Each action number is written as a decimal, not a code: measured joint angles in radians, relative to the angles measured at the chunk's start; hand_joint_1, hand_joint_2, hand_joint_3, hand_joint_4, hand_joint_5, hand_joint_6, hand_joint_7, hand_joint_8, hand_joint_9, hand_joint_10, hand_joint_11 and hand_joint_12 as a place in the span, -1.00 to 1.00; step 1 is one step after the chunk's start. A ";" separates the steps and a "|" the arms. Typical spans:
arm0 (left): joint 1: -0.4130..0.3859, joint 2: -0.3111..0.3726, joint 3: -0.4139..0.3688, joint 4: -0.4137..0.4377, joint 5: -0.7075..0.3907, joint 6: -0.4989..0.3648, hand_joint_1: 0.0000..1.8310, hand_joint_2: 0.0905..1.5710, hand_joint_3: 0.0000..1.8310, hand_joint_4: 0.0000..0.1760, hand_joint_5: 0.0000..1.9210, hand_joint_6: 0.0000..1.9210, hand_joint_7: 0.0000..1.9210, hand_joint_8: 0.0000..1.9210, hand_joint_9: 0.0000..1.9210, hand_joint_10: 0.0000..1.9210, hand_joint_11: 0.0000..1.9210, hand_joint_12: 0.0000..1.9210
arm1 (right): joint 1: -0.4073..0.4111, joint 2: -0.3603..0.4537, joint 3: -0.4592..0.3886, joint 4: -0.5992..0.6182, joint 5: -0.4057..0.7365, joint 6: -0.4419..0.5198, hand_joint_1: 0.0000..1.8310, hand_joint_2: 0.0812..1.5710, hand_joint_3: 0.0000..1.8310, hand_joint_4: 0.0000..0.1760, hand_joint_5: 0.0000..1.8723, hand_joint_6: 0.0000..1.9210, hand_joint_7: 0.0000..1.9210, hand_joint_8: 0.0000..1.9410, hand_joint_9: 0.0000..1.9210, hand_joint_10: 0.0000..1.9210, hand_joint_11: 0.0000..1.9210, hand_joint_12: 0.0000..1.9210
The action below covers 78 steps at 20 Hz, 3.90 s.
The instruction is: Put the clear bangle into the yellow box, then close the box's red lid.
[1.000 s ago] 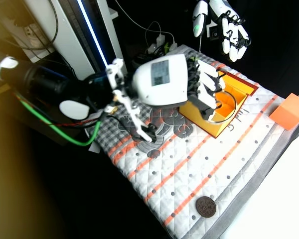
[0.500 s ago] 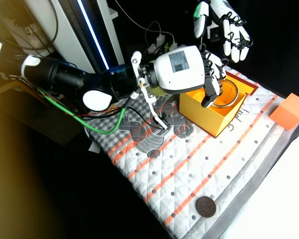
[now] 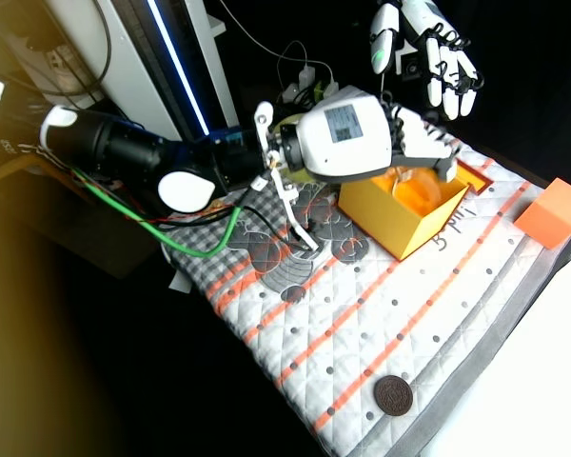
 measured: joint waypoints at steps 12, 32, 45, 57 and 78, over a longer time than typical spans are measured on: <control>0.053 0.055 -0.053 -0.032 -0.049 -0.003 -1.00 0.63 -1.00 0.21 -0.65 -1.00 -0.57 -1.00 -0.49 -0.99 -1.00 -0.07 | -0.106 0.253 -0.109 0.168 0.145 -0.023 -0.82 0.28 -1.00 0.56 -0.95 -1.00 -0.93 -0.99 -0.94 -1.00 -1.00 -0.99; 0.141 0.121 -0.078 0.153 0.264 0.024 -1.00 0.71 -0.98 -1.00 -0.85 -1.00 -0.87 -1.00 -0.88 -1.00 -0.99 -0.81 | -0.422 0.370 -0.251 0.374 0.432 -0.072 -0.74 0.31 -1.00 1.00 -0.79 -1.00 -0.72 -0.99 -0.92 -1.00 -1.00 -1.00; 0.089 0.034 -0.016 0.166 0.399 0.024 -1.00 0.88 -0.96 -1.00 -0.94 -1.00 -0.96 -1.00 -0.99 -1.00 -0.98 -0.92 | -0.444 0.369 -0.251 0.386 0.433 -0.063 -0.76 0.33 -1.00 0.94 -0.79 -1.00 -0.68 -1.00 -0.86 -0.99 -1.00 -1.00; 0.075 -0.001 0.017 0.050 0.377 0.072 -1.00 0.88 -1.00 -1.00 -0.95 -0.99 -0.98 -0.99 -0.99 -1.00 -0.98 -0.99 | -0.464 0.368 -0.251 0.401 0.440 -0.049 -0.77 0.38 -0.99 0.40 -0.80 -1.00 -0.66 -1.00 -0.86 -1.00 -1.00 -1.00; -0.156 -0.055 0.040 0.134 0.204 0.073 -1.00 0.81 -1.00 -1.00 -0.89 -1.00 -0.96 -1.00 -0.98 -1.00 -0.96 -0.98 | -0.495 0.371 -0.262 0.427 0.446 -0.042 -0.87 0.46 -0.99 0.09 -0.83 -1.00 -0.57 -0.99 -0.81 -1.00 -1.00 -1.00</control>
